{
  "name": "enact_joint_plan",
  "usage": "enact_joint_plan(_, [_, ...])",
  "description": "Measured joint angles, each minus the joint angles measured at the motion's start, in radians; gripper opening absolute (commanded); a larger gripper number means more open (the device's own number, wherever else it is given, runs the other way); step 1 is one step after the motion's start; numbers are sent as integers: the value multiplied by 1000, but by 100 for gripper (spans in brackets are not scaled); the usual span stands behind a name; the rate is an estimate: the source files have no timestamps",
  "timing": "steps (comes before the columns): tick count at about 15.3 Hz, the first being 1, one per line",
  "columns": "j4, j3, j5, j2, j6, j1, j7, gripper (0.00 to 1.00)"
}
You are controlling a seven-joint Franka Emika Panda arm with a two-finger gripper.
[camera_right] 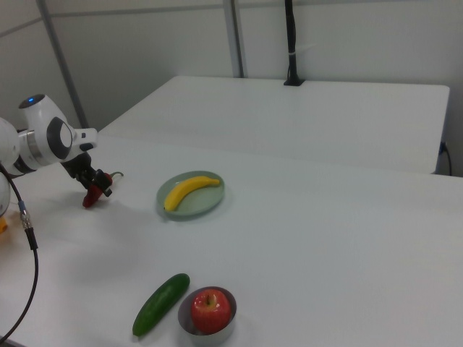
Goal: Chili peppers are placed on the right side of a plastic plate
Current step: 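Lower the gripper and close it on the red chili pepper, then lift the chili pepper and carry it across the plate past the banana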
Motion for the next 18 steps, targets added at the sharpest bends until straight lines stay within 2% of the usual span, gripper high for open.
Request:
enact_joint_plan(1, [10,4,0,12,0,-1,0,69])
enact_joint_plan(2, [17,11,-1,19,0,-3,0,36])
enact_joint_plan(3, [21,19,-1,21,0,-6,0,14])
enact_joint_plan(4, [24,28,-1,21,0,-9,0,2])
enact_joint_plan(15, [34,45,-15,19,0,-39,1,0])
enact_joint_plan(18, [46,64,-15,-15,0,-74,1,0])
